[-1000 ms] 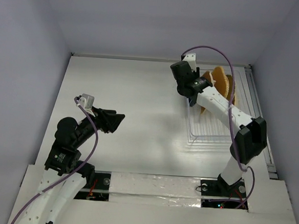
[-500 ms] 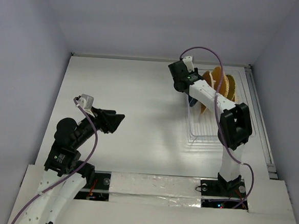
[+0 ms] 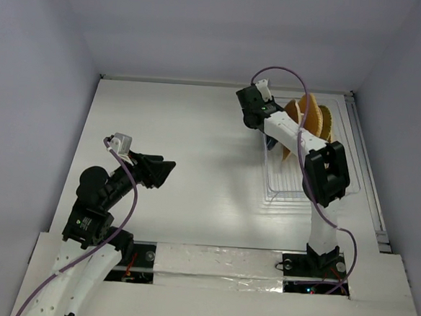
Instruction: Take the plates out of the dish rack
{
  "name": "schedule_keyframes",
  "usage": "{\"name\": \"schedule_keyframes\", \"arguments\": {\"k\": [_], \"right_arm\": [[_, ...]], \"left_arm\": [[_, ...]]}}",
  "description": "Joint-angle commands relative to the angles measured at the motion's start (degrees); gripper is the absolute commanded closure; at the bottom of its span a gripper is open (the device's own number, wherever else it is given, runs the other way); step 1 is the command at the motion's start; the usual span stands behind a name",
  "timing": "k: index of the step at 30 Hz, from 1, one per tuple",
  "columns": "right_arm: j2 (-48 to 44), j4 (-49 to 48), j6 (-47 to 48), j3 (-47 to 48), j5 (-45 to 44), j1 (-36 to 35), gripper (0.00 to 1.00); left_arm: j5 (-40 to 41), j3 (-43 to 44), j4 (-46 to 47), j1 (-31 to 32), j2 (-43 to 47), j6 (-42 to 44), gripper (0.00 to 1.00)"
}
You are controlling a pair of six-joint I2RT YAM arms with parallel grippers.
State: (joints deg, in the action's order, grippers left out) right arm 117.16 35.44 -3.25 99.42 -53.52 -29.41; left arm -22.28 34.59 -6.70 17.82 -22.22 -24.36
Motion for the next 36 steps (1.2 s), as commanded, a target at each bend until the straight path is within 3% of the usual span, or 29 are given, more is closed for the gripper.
{"name": "schedule_keyframes", "arguments": {"k": [1,2,8,24,30,36], "right_arm": [[-0.97,-3.53,2.54,2.63,-5.1,0.05,0.85],[-1.32,-4.15,3.24,2.28,-5.28,0.05,0.91],[-2.82,-6.79,7.37,1.22,-7.74,0.05,1.0],[-10.64,-18.38,14.14,-0.98,-14.68,-2.06,1.0],[-11.78,-17.52,13.88,0.25,-15.39,-2.58,1.0],[-17.74,-10.33,7.83,4.2,-12.32,-4.69,1.0]], "left_arm": [[-0.48,-0.22,2.39,-0.42,0.77,0.19,0.48],[-0.48,-0.4,2.39,-0.42,0.77,0.28,0.48],[-0.48,-0.31,2.48,-0.42,0.69,0.19,0.48],[-0.48,-0.31,2.57,-0.42,0.42,0.19,0.48],[-0.57,-0.4,2.57,-0.42,0.07,0.1,0.48],[-0.48,-0.31,2.57,-0.42,-0.28,0.19,0.48]]}}
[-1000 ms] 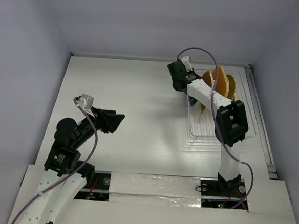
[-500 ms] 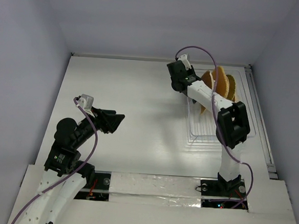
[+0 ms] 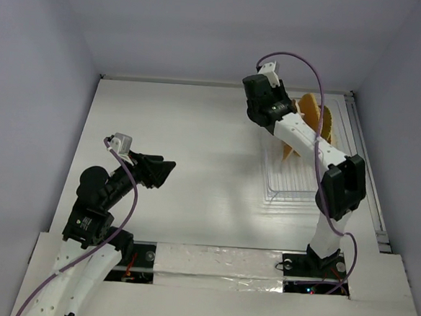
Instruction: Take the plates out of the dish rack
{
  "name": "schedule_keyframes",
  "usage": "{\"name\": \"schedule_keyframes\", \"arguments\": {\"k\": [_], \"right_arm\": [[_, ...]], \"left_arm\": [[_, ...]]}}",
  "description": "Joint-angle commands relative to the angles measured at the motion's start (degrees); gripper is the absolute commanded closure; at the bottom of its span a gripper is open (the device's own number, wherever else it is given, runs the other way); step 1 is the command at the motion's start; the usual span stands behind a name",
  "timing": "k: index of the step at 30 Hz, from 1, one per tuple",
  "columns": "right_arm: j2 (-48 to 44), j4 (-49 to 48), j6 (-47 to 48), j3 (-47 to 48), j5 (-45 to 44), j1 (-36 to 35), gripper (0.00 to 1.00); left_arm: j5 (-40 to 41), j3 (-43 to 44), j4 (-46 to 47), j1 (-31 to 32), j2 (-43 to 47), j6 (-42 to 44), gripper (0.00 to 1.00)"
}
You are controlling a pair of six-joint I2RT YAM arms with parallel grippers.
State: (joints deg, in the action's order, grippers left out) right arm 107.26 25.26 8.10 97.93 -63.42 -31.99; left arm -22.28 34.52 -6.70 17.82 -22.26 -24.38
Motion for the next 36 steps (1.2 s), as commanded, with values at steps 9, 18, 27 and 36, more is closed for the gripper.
{"name": "schedule_keyframes", "arguments": {"k": [9,18,27,36], "right_arm": [[-16.13,-3.08,-24.52,0.87,37.28,-10.36,1.0],[-2.51,-20.56,-41.66,-0.02,62.79,-11.69,1.0],[13.48,-30.09,-53.79,9.88,73.96,-12.22,1.0],[28.42,-33.24,-63.98,16.76,75.72,-15.47,1.0]], "left_arm": [[1.01,0.28,1.52,-0.42,-0.59,0.39,0.49],[4.97,1.33,-0.42,-0.42,-0.77,0.65,0.49],[6.29,1.78,-1.12,-0.42,-1.47,0.83,0.49],[5.94,1.6,-0.86,-0.42,-1.29,0.74,0.49]]}}
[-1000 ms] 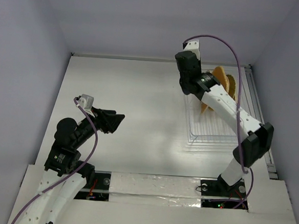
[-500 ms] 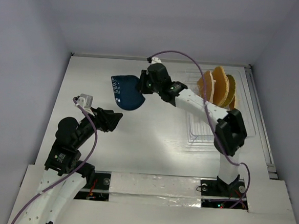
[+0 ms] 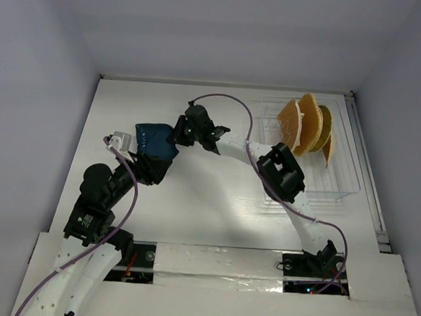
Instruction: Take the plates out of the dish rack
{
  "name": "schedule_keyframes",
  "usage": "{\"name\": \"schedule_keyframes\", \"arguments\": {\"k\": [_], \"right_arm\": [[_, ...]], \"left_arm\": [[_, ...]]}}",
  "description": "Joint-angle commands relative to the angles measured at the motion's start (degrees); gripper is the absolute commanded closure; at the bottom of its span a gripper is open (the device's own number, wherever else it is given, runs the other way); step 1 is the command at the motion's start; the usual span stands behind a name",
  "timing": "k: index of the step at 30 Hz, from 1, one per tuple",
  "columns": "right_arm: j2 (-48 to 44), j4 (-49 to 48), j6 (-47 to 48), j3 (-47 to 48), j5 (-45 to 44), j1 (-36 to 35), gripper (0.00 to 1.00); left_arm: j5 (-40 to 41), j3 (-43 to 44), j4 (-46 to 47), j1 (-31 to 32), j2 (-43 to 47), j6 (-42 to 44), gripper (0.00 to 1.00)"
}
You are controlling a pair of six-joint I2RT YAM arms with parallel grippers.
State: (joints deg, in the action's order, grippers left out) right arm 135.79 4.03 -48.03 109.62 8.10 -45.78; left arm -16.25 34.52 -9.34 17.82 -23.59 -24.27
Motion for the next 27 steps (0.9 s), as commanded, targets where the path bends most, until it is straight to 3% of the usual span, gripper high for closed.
{"name": "schedule_keyframes", "arguments": {"k": [1,6,9,10,13,16,17,20,24,27], "right_arm": [[0.7,-12.38,-8.48,5.42,4.21,-2.2,1.0],[5.1,-12.91,-12.08,8.58,3.77,-2.82,0.98],[7.21,-13.17,-14.27,10.25,3.24,-3.35,0.9],[7.73,-13.7,-14.81,10.17,3.15,-3.87,0.8],[7.48,-14.23,-14.99,8.77,3.15,-3.88,0.69],[6.07,-15.89,-14.99,4.21,2.19,-3.88,0.49],[4.68,-15.98,-14.73,3.15,2.01,-3.88,0.35],[0.56,-15.37,-11.66,-1.33,-0.53,-3.88,0.14],[-5.86,-11.52,-4.47,-5.29,-7.02,-3.88,0.01],[-9.82,-8.62,0.55,-7.22,-11.68,-3.88,0.0]], "left_arm": [[-0.1,1.6,1.79,-0.42,0.04,0.72,0.49],[-0.18,1.51,1.87,-0.42,0.21,0.63,0.49],[-0.18,1.51,1.87,-0.42,0.21,0.63,0.49],[-0.1,1.51,1.87,-0.42,0.3,0.54,0.49],[-0.1,1.51,1.79,-0.42,0.39,0.54,0.49],[-0.18,1.42,1.87,-0.42,0.48,0.54,0.49],[-0.1,1.51,1.87,-0.42,0.48,0.54,0.49],[-0.01,1.43,1.87,-0.42,0.74,0.54,0.49],[0.08,1.51,1.87,-0.42,0.74,0.54,0.49],[0.08,1.42,1.96,-0.94,0.74,0.54,0.49]]}}
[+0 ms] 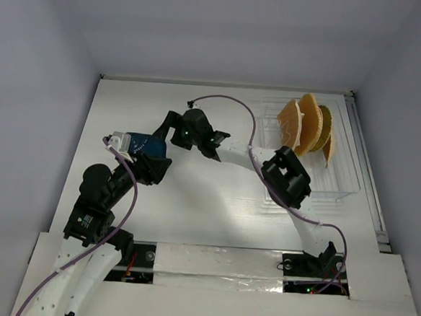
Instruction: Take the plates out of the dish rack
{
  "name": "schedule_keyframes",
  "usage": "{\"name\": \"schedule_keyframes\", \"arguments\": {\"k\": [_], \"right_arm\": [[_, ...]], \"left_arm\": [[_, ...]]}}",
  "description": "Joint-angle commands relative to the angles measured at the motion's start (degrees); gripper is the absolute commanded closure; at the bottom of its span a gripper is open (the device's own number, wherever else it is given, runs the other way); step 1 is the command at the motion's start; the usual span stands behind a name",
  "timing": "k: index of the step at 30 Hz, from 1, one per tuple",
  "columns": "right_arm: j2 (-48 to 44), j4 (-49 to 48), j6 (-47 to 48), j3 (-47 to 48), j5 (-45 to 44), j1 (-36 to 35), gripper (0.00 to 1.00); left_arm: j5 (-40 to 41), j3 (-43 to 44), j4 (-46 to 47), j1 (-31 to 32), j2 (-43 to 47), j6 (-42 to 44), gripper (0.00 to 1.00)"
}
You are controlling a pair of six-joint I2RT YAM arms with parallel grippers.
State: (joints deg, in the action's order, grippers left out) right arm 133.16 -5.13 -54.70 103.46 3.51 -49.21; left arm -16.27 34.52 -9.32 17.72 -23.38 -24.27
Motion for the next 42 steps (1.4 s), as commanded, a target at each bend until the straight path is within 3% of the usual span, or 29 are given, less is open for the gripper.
{"name": "schedule_keyframes", "arguments": {"k": [1,4,6,8,11,12,15,16,18,19,20,23,28,34,42], "right_arm": [[-10.09,1.25,8.28,-1.85,-8.33,-0.45,0.0],[-15.62,4.24,12.76,-4.23,-12.73,-0.45,0.04],[-19.41,5.04,15.92,-7.81,-16.31,-0.45,0.43],[-26.85,7.23,17.69,-11.24,-19.4,0.25,1.0],[-38.62,8.9,22.61,-19.59,-22.74,3.76,1.0],[-41.55,11.08,24.62,-21.53,-25.54,4.99,1.0],[-52.19,17.22,28.14,-27.95,-28.98,11.14,1.0],[-54.57,18.56,28.94,-29.44,-29.08,13.07,1.0],[-60.53,21.72,30.87,-33.05,-29.35,18.52,0.9],[-62.04,22.87,31.84,-33.76,-29.78,20.02,0.8],[-63.1,24.18,32.63,-34.11,-31.09,21.16,0.61],[-65.75,27.88,35.53,-34.38,-37.16,23.45,0.36],[-64.35,29.99,39.66,-32.72,-35.68,27.76,0.35],[-55.66,32.72,43.01,-29.02,-34.0,28.91,0.37],[-45.46,31.49,43.09,-25.25,-38.75,30.66,0.48]], "left_arm": [[0.1,1.42,1.85,-0.84,0.35,0.54,0.49],[0.01,1.42,1.85,-0.84,0.44,0.54,0.49],[0.1,1.51,1.94,-0.84,0.44,0.54,0.5],[0.1,1.34,1.85,-0.84,0.44,0.54,0.54],[-0.07,1.16,2.2,-0.84,0.61,0.54,0.68],[-0.08,1.16,2.29,-0.84,0.61,0.45,0.8],[0.19,1.07,2.38,-0.84,0.61,0.54,0.98],[0.36,1.07,2.38,-0.84,0.61,0.54,0.99],[0.45,0.99,2.29,-1.37,0.61,0.37,0.97],[0.45,1.07,2.29,-1.37,0.61,0.37,0.93],[0.28,1.16,2.2,-1.37,0.7,0.37,0.88],[0.1,1.07,2.11,-1.37,0.61,0.37,0.73],[-0.08,1.16,2.12,-1.37,0.7,0.45,0.62],[-0.6,0.98,2.47,-1.37,0.61,0.45,0.52],[-0.87,0.98,2.47,-1.37,0.88,0.45,0.51]]}}
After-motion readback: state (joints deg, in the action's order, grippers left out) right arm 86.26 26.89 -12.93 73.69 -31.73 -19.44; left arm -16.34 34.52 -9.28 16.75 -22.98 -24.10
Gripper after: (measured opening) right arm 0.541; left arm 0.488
